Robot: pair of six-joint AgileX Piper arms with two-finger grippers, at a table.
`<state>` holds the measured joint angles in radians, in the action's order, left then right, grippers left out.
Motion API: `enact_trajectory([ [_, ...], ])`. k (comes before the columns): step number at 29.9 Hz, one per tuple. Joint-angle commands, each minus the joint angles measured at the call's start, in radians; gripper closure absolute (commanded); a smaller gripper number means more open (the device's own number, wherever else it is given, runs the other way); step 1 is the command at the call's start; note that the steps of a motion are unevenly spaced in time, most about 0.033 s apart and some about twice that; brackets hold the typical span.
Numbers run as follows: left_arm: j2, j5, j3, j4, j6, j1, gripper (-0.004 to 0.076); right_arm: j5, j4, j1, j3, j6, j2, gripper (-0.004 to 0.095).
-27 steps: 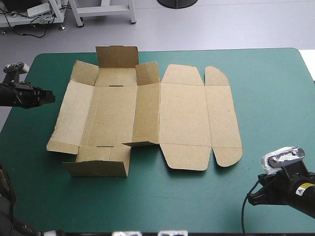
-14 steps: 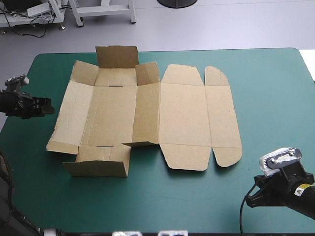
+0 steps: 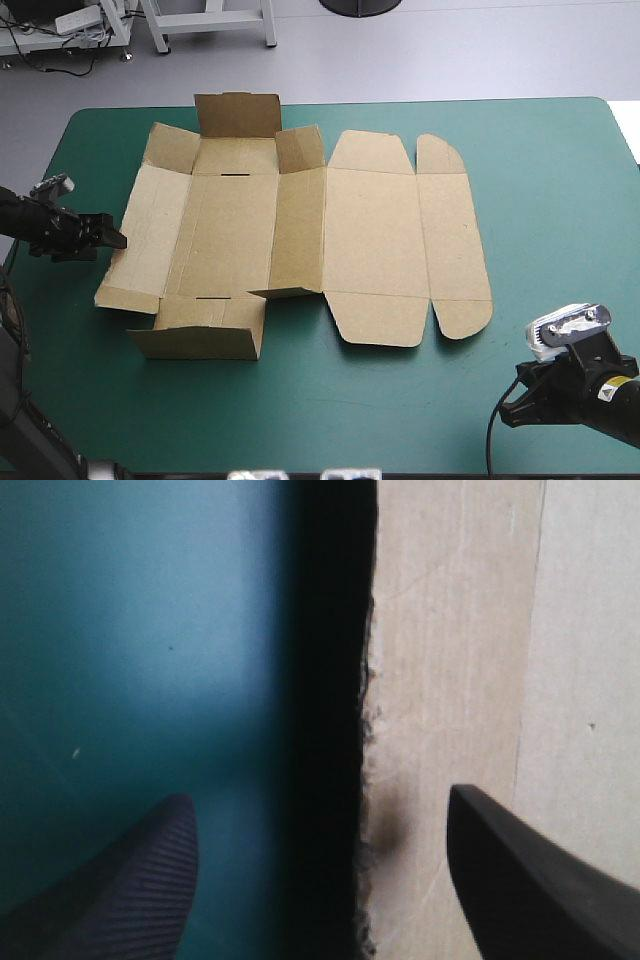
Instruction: Fold the box
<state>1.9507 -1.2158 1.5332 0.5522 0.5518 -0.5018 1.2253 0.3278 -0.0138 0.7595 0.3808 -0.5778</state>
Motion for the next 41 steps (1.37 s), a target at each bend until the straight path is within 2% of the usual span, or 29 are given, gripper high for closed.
enact_trajectory([
  [1, -0.047, -0.074, 0.03, 0.099, 0.001, -0.002, 0.0227, -0.032, 0.019, 0.003, 0.025, 0.006, -0.008, 0.0932],
  [5, -0.045, -0.074, 0.03, 0.139, 0.021, 0.0, 0.0234, -0.025, 0.021, 0.003, 0.025, 0.006, -0.008, 0.0932],
  [11, -0.04, -0.074, 0.03, 0.167, 0.021, 0.0, 0.0311, -0.006, 0.021, 0.003, 0.025, 0.006, -0.008, 0.0932],
  [25, 0.014, -0.075, 0.03, 0.158, 0.014, 0.118, 0.0314, -0.003, 0.021, 0.003, 0.025, 0.006, -0.008, 0.0932],
  [34, 0.022, -0.074, 0.03, 0.029, -0.031, 0.155, 0.0322, 0.011, 0.021, 0.003, 0.025, 0.006, -0.008, 0.0932],
  [36, 0.022, -0.074, 0.03, 0.029, -0.033, 0.155, 0.036, 0.015, 0.021, 0.003, 0.025, 0.006, -0.008, 0.0932],
  [38, 0.022, -0.074, 0.03, 0.029, -0.033, 0.155, 0.0432, 0.017, 0.021, 0.003, 0.025, 0.006, -0.008, 0.0931],
  [41, 0.022, -0.074, 0.03, 0.024, -0.028, 0.157, 0.064, 0.017, 0.021, 0.003, 0.025, 0.006, -0.008, 0.0932],
])
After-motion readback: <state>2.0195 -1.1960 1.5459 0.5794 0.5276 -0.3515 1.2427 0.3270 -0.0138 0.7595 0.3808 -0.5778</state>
